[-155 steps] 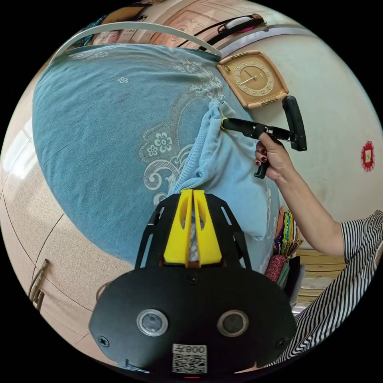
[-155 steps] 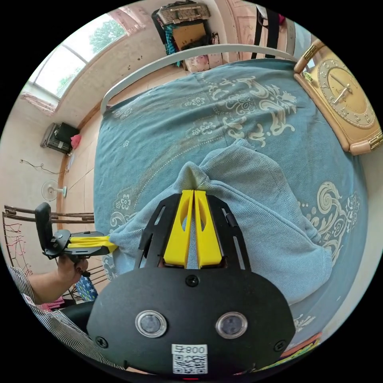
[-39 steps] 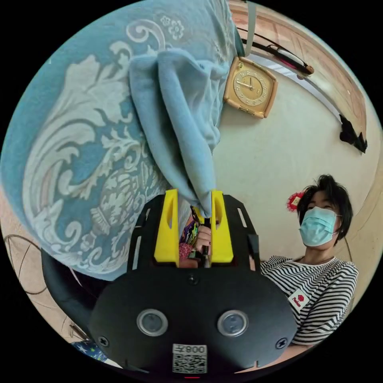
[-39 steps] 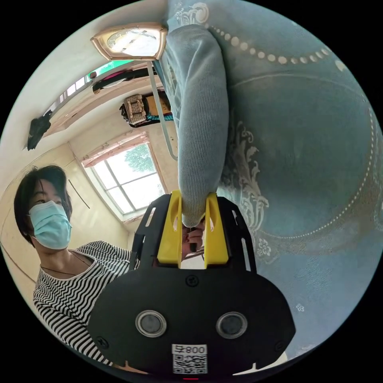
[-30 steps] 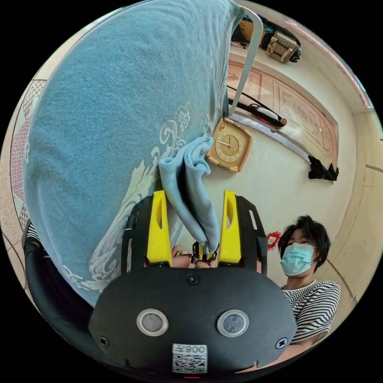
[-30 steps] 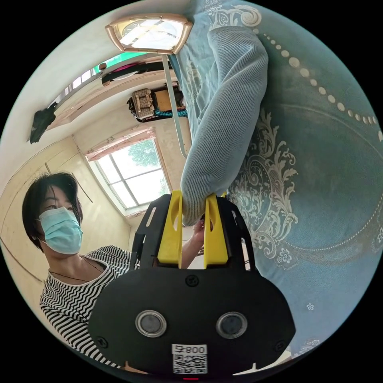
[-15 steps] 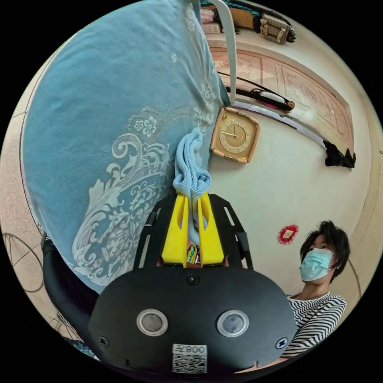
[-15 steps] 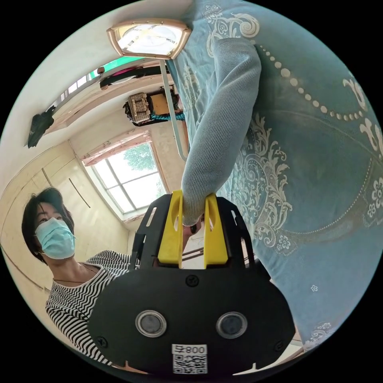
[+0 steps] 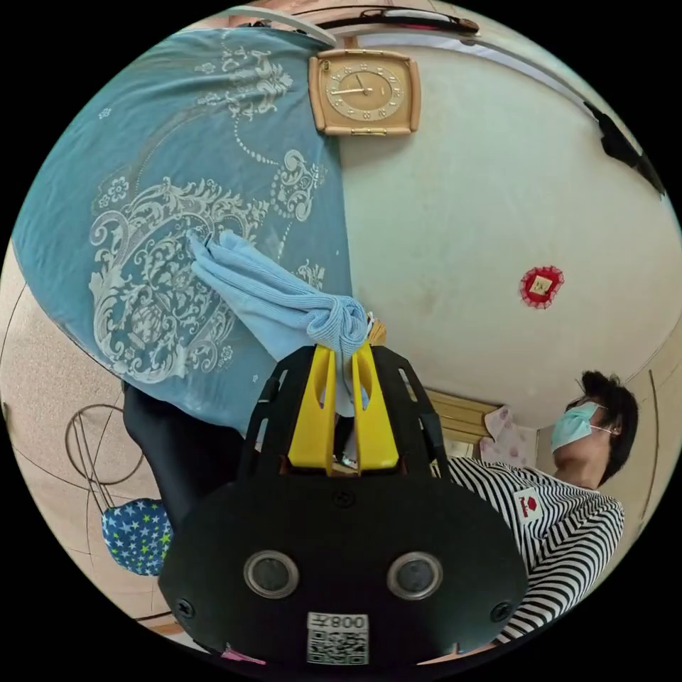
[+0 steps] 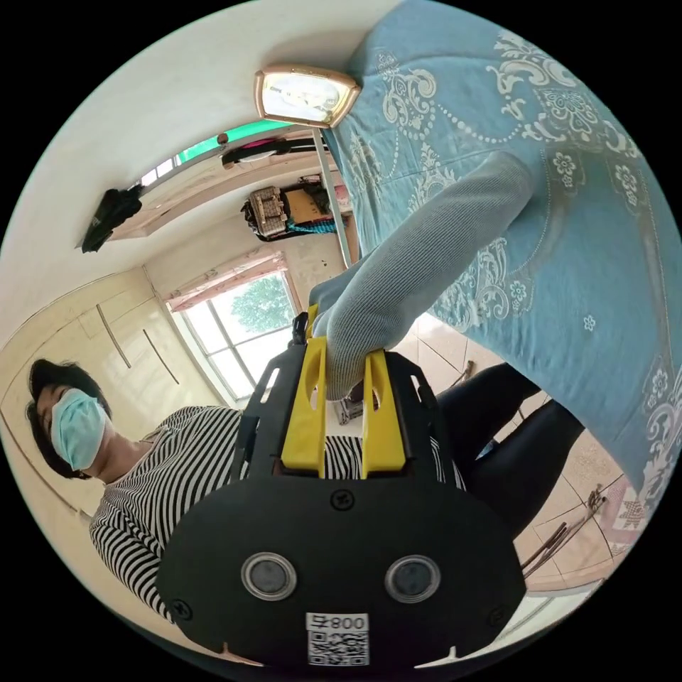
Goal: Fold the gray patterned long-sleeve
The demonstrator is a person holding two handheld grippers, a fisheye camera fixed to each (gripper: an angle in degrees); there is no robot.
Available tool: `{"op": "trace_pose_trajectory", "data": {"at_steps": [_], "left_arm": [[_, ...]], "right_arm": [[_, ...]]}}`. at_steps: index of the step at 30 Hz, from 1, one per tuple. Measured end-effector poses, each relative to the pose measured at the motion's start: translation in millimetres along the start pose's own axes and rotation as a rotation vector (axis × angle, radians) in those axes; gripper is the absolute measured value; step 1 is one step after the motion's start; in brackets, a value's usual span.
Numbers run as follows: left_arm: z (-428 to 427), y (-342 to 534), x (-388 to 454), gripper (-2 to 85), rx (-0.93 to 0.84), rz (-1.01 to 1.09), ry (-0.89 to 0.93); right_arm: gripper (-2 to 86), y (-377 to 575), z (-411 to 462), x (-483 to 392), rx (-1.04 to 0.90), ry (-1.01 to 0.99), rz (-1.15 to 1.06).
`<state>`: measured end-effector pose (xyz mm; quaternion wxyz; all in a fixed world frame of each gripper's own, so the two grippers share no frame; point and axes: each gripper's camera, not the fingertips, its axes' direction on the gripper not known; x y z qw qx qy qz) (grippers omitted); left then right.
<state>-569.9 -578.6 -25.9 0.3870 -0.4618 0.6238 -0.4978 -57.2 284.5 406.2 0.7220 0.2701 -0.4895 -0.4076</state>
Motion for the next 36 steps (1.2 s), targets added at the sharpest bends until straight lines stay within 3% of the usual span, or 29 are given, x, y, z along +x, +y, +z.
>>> {"op": "trace_pose_trajectory", "data": {"at_steps": [7, 12, 18, 23, 28, 34, 36], "left_arm": [[155, 1, 111, 3.9, -0.247, 0.136, 0.011], [309, 14, 231, 4.1, -0.353, 0.365, 0.091], [478, 83, 382, 4.1, -0.363, 0.642, 0.244], [604, 175, 467, 4.1, -0.279, 0.826, 0.250], [737, 256, 475, 4.0, -0.304, 0.762, 0.189], [878, 321, 395, 3.7, -0.505, 0.439, -0.078], [912, 338, 383, 3.5, -0.539, 0.363, -0.069]], "right_arm": [[7.7, 139, -144, -73, 0.274, -0.040, -0.038], [7.6, 218, -270, -142, 0.436, -0.026, -0.170], [7.5, 335, -457, -258, 0.564, 0.114, -0.453], [7.6, 443, -622, -329, 0.548, 0.250, -0.617], [7.6, 511, -734, -306, 0.526, 0.275, -0.492], [7.8, 552, -801, -177, 0.446, 0.219, -0.075], [7.9, 563, -812, -158, 0.432, 0.174, -0.016]]}}
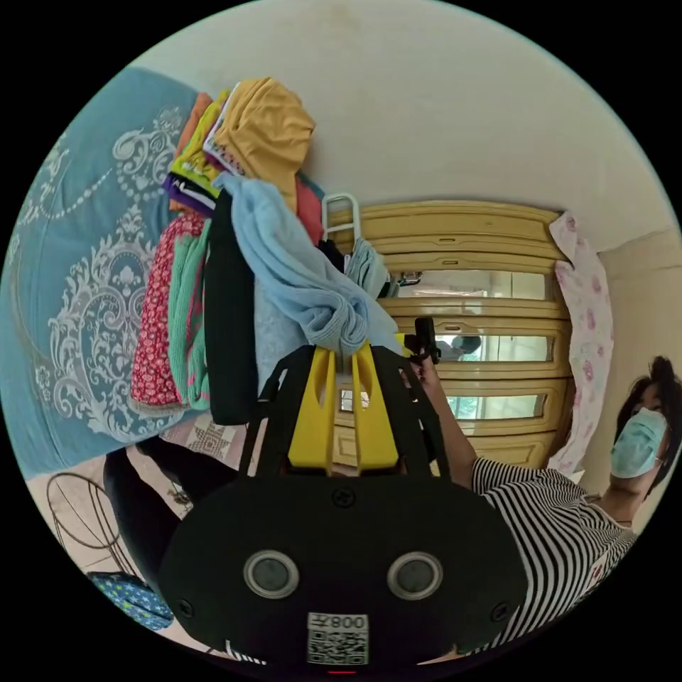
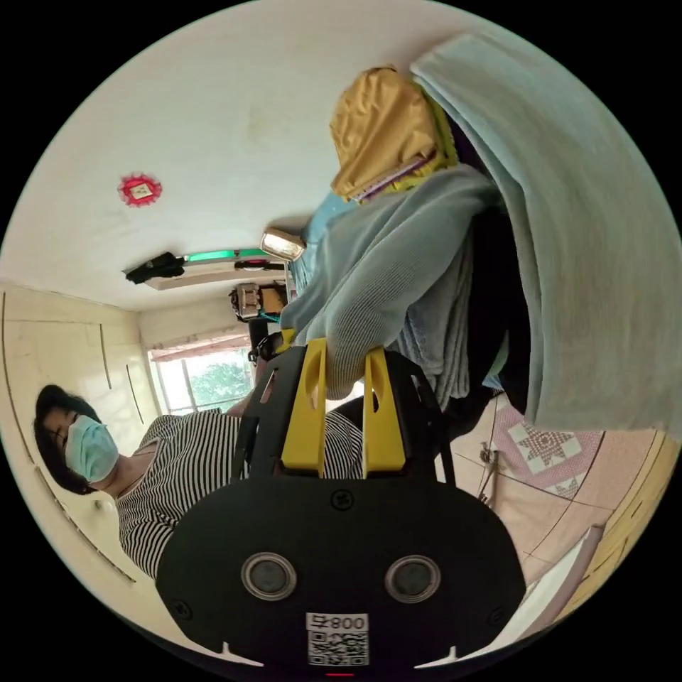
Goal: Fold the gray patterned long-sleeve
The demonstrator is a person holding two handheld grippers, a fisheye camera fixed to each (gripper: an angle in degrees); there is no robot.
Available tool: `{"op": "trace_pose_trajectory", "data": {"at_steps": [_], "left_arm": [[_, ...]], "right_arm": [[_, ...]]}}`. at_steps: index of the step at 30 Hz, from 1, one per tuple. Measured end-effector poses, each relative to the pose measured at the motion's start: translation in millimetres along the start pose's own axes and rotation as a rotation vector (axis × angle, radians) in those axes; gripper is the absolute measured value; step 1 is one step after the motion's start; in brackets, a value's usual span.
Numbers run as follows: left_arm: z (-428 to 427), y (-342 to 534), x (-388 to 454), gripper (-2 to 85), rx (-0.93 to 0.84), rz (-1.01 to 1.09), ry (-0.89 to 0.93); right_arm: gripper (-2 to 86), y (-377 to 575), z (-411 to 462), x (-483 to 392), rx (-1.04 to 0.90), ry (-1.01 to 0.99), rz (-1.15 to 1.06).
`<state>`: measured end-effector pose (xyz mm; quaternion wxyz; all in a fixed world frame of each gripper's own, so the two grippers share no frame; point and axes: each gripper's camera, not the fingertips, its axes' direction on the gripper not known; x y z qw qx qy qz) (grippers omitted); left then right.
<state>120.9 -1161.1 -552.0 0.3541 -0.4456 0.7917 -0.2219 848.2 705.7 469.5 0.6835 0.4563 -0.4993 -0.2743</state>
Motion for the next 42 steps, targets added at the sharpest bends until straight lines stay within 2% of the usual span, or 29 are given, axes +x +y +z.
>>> {"op": "trace_pose_trajectory", "data": {"at_steps": [2, 9, 13, 16, 18, 20, 23, 27, 31, 35, 42], "left_arm": [[18, -7, 14, 3.5, 0.022, 0.026, 0.020], [83, -48, 108, 3.8, 0.018, 0.296, -0.021], [113, -46, 131, 3.9, -0.002, 0.361, -0.026], [156, -38, 117, 3.9, -0.101, 0.305, -0.055], [196, -33, 88, 4.1, -0.183, 0.188, -0.138], [222, -32, 65, 4.3, -0.230, 0.096, -0.113], [245, -32, 49, 4.8, -0.226, 0.003, 0.024], [269, -36, 60, 5.6, -0.293, 0.043, 0.011], [281, -34, 75, 3.6, -0.352, 0.096, -0.046], [280, -33, 102, 1.3, -0.309, 0.193, -0.063], [345, -58, 164, 0.3, -0.343, 0.468, -0.212]], "right_arm": [[7.9, 9, -34, -11, 0.061, -0.044, -0.020], [7.9, -5, -122, -96, 0.070, 0.088, -0.164], [7.9, 6, -156, -118, 0.065, 0.102, -0.190], [8.1, 15, -165, -100, 0.021, 0.201, -0.108], [8.2, 17, -164, -75, -0.009, 0.267, 0.007], [8.5, 18, -164, -44, -0.041, 0.337, 0.128], [8.7, 26, -190, -30, 0.081, 0.227, 0.192], [8.6, 29, -219, -38, 0.157, 0.213, 0.202], [7.3, 32, -251, -63, 0.249, 0.341, 0.210], [2.7, 23, -260, -120, 0.316, 0.569, 0.095], [0.3, -50, -207, -154, 0.126, 0.958, -0.082]]}}
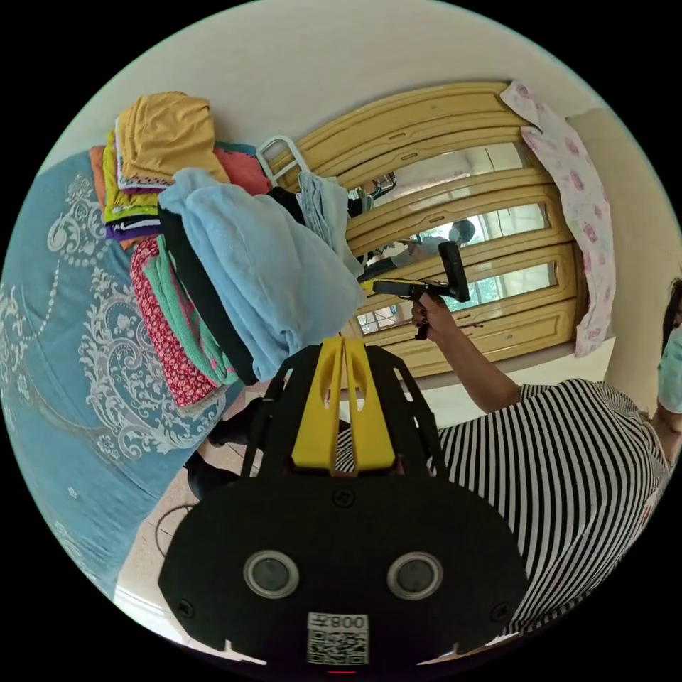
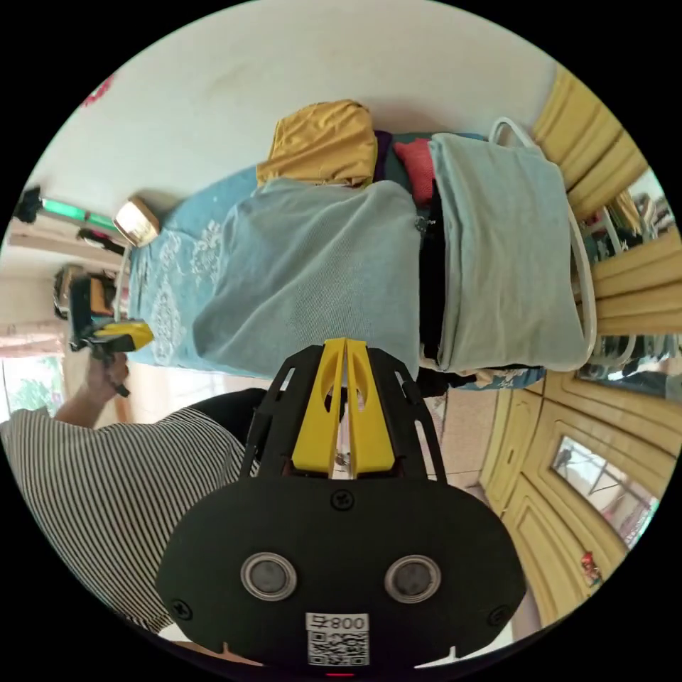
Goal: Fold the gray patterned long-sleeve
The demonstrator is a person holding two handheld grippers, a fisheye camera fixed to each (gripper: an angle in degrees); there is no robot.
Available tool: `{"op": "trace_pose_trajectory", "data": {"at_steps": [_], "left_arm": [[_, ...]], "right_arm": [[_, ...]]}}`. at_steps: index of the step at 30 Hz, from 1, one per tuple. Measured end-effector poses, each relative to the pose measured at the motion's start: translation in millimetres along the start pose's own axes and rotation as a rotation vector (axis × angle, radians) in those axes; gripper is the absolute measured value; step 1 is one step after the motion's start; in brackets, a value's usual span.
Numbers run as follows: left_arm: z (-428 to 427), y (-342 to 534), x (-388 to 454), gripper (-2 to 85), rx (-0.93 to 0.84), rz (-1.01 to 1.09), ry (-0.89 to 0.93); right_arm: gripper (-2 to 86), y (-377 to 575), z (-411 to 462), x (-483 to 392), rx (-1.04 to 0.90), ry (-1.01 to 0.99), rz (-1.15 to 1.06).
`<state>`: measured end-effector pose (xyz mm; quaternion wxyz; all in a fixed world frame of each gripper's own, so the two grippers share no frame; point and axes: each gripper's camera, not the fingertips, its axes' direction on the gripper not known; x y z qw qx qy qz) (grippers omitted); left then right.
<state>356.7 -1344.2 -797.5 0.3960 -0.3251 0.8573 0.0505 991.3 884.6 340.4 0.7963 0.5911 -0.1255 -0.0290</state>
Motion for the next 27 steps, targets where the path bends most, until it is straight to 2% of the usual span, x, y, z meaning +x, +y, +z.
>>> {"op": "trace_pose_trajectory", "data": {"at_steps": [4, 6, 9, 11, 22, 24, 27], "left_arm": [[48, -35, 9, 0.1, -0.092, 0.063, -0.149], [90, -47, -3, 0.1, -0.226, 0.038, -0.310], [115, -51, -16, 0.0, -0.247, 0.020, -0.293], [118, -55, -20, 0.0, -0.237, -0.026, -0.258], [111, -123, -13, 0.0, -0.196, -0.048, -0.398], [120, -133, -41, 0.0, -0.284, -0.146, -0.416], [112, -136, -60, 0.0, -0.229, -0.230, -0.317]], "right_arm": [[0.1, -36, 43, 4, -0.114, 0.138, -0.039], [0.0, -44, 48, 12, -0.098, 0.172, -0.048], [0.0, -56, 51, 36, -0.072, 0.156, -0.047], [0.0, -68, 49, 61, -0.062, 0.081, -0.040], [0.0, -153, -11, 186, 0.025, -0.420, -0.171], [0.1, -181, -31, 215, 0.079, -0.447, -0.179], [0.3, -246, -67, 267, 0.206, -0.434, -0.210]]}}
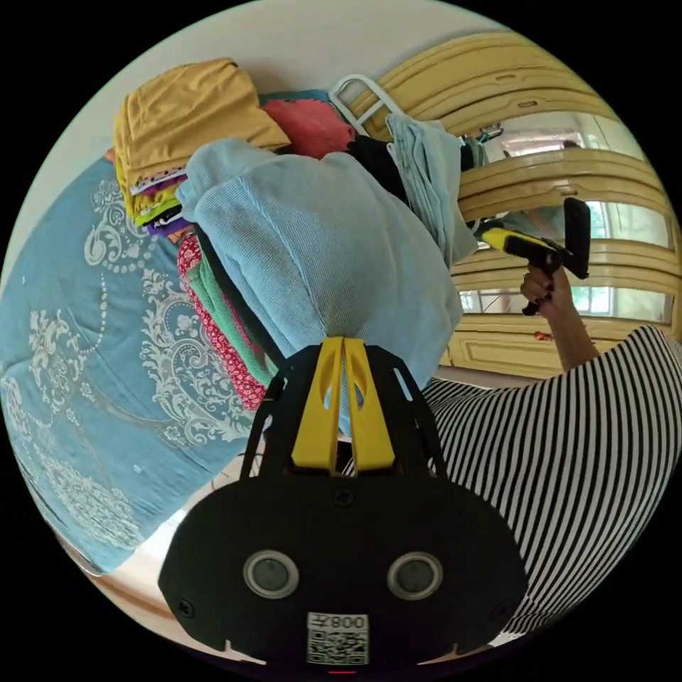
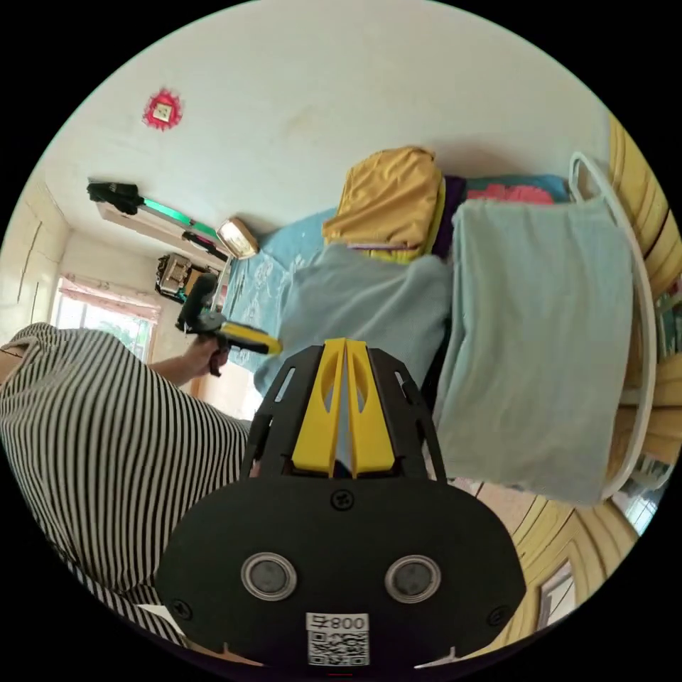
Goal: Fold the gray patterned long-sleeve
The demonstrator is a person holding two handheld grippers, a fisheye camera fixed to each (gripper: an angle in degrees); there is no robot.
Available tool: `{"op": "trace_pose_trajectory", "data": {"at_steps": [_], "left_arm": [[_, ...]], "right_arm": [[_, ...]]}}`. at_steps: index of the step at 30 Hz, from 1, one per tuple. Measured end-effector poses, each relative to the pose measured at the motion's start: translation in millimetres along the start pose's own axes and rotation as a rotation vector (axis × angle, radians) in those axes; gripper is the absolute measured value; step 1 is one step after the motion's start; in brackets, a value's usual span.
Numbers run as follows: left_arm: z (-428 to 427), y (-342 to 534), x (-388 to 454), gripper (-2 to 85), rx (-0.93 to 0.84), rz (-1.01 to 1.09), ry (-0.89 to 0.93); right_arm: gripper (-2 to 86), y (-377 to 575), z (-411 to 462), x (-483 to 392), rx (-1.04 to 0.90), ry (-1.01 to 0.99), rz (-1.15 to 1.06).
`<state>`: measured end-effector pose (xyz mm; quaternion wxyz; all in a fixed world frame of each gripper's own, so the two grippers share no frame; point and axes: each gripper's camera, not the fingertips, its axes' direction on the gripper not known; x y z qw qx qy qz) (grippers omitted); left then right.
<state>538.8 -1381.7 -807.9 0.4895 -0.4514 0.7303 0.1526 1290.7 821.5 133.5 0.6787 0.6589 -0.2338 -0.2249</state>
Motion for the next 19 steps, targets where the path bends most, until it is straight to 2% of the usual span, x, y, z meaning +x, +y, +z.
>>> {"op": "trace_pose_trajectory", "data": {"at_steps": [2, 6, 11, 19], "left_arm": [[-4, -1, -8, 0.0, 0.009, -0.031, 0.011], [-17, 3, -27, 0.0, 0.075, -0.139, 0.086], [-35, 7, -53, 0.0, 0.196, -0.305, 0.158], [-60, -19, -85, 0.1, 0.208, -0.371, 0.168]], "right_arm": [[0.6, -66, -27, 46, 0.078, 0.046, -0.053], [2.1, -181, -39, 123, 0.117, 0.120, -0.088], [5.7, -331, -19, 277, 0.065, 0.100, 0.166], [8.1, -412, 28, 453, -0.067, 0.183, 0.546]]}}
